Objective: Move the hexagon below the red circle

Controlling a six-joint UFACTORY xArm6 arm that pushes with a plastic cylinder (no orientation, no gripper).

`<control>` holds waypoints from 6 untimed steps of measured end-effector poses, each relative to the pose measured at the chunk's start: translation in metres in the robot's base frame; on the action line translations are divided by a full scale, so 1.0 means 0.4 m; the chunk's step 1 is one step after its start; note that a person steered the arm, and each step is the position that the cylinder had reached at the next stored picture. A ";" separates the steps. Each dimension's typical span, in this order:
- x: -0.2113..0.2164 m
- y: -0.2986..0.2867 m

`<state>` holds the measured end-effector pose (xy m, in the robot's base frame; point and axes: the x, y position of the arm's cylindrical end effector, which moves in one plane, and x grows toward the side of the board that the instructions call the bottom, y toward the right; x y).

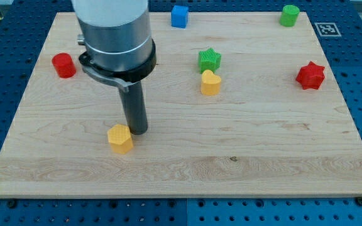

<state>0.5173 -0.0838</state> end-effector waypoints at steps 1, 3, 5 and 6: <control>0.030 -0.040; 0.050 0.003; 0.080 -0.072; 0.134 -0.117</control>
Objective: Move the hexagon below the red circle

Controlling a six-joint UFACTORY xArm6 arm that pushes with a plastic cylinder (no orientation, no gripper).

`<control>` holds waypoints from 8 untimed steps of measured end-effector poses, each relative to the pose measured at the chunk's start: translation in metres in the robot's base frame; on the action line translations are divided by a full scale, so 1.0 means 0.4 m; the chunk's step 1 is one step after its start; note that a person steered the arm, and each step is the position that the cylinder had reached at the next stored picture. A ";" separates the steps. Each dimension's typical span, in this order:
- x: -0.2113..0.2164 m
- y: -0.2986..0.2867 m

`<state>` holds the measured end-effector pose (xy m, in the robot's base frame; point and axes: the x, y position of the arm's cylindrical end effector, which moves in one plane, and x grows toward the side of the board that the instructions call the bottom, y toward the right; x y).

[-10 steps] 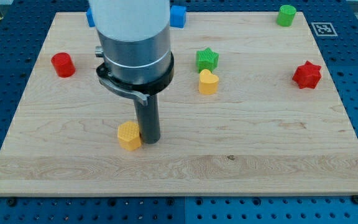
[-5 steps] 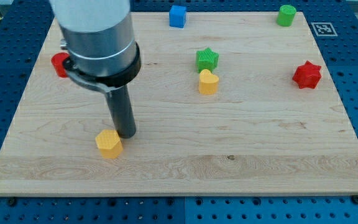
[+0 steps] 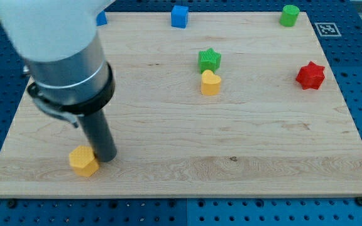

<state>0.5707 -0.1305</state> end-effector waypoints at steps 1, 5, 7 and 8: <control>0.036 0.003; 0.042 -0.027; 0.038 -0.097; 0.037 -0.128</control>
<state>0.5853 -0.1819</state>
